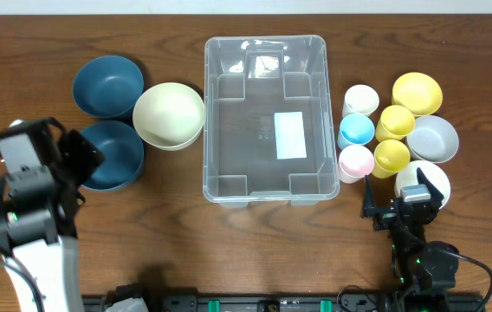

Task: Pack container
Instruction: 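Move the left gripper down to the rim of the front teal bowl, then close the left gripper on the teal bowl rim and lift, then carry the teal bowl over the clear container and release it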

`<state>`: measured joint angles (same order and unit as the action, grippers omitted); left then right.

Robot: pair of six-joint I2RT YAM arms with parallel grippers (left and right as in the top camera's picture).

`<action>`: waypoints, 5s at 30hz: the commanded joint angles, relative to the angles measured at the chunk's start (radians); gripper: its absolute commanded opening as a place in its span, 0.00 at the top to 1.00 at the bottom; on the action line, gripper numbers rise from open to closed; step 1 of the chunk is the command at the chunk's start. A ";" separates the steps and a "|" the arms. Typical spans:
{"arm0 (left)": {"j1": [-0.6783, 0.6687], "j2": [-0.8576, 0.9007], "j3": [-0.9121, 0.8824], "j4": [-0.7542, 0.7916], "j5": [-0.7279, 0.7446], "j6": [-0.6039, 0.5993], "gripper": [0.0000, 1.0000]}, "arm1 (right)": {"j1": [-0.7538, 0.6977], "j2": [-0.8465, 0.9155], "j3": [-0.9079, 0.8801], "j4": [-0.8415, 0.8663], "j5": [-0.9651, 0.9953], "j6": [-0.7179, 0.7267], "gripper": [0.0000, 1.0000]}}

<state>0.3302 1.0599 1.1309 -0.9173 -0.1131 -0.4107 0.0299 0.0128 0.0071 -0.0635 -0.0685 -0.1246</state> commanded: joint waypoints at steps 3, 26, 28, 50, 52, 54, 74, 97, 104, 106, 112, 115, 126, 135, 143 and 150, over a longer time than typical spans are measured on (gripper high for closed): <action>0.161 0.115 0.003 -0.006 0.235 0.100 0.02 | -0.005 -0.001 -0.002 -0.004 -0.007 -0.007 0.01; 0.275 0.492 -0.112 0.154 0.349 0.148 0.05 | -0.005 -0.001 -0.002 -0.004 -0.007 -0.007 0.01; 0.275 0.516 -0.112 0.165 0.349 0.148 0.05 | -0.005 -0.001 -0.002 -0.004 -0.007 -0.007 0.01; 0.275 0.619 -0.112 0.268 0.349 0.148 0.52 | -0.005 -0.001 -0.002 -0.004 -0.007 -0.007 0.01; 0.275 0.619 -0.112 0.273 0.349 0.148 0.55 | -0.005 -0.001 -0.002 -0.004 -0.007 -0.007 0.01; 0.275 0.619 -0.112 0.280 0.349 0.148 0.60 | -0.005 -0.001 -0.002 -0.004 -0.007 -0.007 0.01; 0.275 0.620 -0.113 0.311 0.348 0.148 0.62 | -0.005 -0.001 -0.002 -0.004 -0.007 -0.007 0.01; 0.275 0.616 -0.182 0.378 0.349 0.144 0.78 | -0.005 -0.001 -0.002 -0.004 -0.007 -0.007 0.01; 0.277 0.581 -0.178 0.369 0.349 0.144 0.90 | -0.005 -0.001 -0.002 -0.004 -0.007 -0.007 0.01; 0.277 0.558 -0.175 0.358 0.349 0.144 0.93 | -0.005 -0.001 -0.002 -0.004 -0.007 -0.007 0.01; 0.277 0.445 -0.169 0.330 0.349 0.145 0.94 | -0.005 -0.001 -0.002 -0.004 -0.007 -0.007 0.01; 0.277 0.367 -0.169 0.318 0.349 0.145 0.94 | -0.005 -0.001 -0.002 -0.004 -0.007 -0.007 0.01; 0.274 0.086 -0.169 0.322 0.592 0.122 0.94 | -0.005 -0.001 -0.002 -0.004 -0.007 -0.007 0.01; 0.172 -0.024 -0.166 0.560 0.892 0.030 0.94 | -0.005 -0.001 -0.002 -0.004 -0.007 -0.007 0.01; -0.105 -0.012 -0.153 0.798 0.867 -0.016 0.94 | -0.005 -0.001 -0.002 -0.004 -0.007 -0.007 0.01; -0.338 0.033 -0.101 0.841 0.658 -0.021 0.94 | -0.005 -0.001 -0.002 -0.004 -0.007 -0.007 0.01</action>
<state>0.0578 1.0790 0.9710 -0.0921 0.6529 -0.4191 0.0299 0.0128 0.0071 -0.0635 -0.0689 -0.1246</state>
